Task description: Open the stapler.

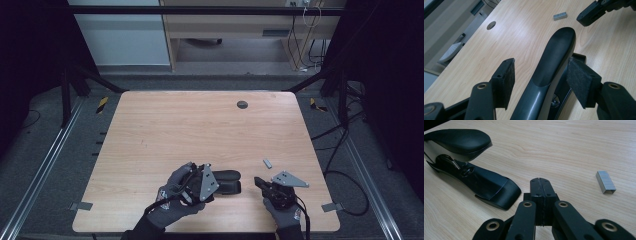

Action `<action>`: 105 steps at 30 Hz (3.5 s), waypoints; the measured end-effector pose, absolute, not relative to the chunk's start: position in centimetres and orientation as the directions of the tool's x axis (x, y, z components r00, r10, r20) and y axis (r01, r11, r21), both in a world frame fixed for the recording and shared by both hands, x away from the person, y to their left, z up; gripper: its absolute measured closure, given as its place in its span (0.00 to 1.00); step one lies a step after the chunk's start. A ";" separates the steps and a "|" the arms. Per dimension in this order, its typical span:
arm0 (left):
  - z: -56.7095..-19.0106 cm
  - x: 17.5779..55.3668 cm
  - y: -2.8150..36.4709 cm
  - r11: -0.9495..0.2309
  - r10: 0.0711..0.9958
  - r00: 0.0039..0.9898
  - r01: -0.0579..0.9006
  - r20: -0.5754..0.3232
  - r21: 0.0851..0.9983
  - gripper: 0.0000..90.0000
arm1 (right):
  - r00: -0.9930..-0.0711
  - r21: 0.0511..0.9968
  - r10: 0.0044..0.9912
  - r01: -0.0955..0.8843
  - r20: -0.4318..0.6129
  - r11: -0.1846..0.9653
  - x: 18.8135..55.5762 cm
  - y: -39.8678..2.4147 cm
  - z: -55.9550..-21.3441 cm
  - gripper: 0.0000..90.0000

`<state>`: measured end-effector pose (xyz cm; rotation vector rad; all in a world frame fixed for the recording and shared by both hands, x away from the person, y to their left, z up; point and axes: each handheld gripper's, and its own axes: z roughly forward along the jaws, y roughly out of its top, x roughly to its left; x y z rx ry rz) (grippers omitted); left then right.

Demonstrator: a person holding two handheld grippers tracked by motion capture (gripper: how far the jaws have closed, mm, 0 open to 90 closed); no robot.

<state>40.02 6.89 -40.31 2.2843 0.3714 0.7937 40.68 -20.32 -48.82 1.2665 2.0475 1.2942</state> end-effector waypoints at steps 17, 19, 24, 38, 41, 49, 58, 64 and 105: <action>-41.1 39.7 4.1 -0.794 0.395 0.766 0.007 0.507 0.607 0.44 | -0.508 0.872 0.850 0.469 0.137 0.139 40.3 -19.8 -49.3 1.00; -41.4 39.8 3.7 -0.808 0.390 0.760 0.011 0.520 0.589 0.44 | -0.510 0.872 0.849 0.469 0.141 0.137 40.3 -19.6 -49.3 1.00; -41.8 39.9 3.3 -0.822 0.376 0.759 0.009 0.531 0.569 0.45 | -0.517 0.871 0.845 0.470 0.141 0.142 40.4 -19.2 -49.5 1.00; -43.0 40.4 2.3 -0.882 0.319 0.735 -0.001 0.599 0.471 0.51 | -0.534 0.869 0.834 0.470 0.140 0.155 40.4 -18.2 -49.9 1.00; -43.4 40.5 2.0 -0.904 0.284 0.723 -0.016 0.629 0.427 0.52 | -0.540 0.868 0.831 0.468 0.135 0.163 40.4 -17.9 -50.0 1.00; -43.9 41.0 1.8 -0.915 0.280 0.712 -0.005 0.644 0.403 0.52 | -0.537 0.867 0.832 0.471 0.138 0.160 40.5 -17.6 -50.1 1.00; -44.5 41.2 1.2 -0.933 0.256 0.687 -0.008 0.680 0.360 0.55 | -0.540 0.860 0.829 0.483 0.147 0.163 40.7 -16.7 -50.6 1.00; -44.7 41.2 1.0 -0.934 0.255 0.681 -0.010 0.686 0.357 0.56 | -0.544 0.858 0.826 0.487 0.148 0.166 40.8 -16.0 -50.8 1.00; -45.2 40.8 0.9 -0.929 0.252 0.638 -0.050 0.728 0.366 0.58 | -0.541 0.837 0.826 0.517 0.161 0.176 40.9 -14.8 -51.0 1.00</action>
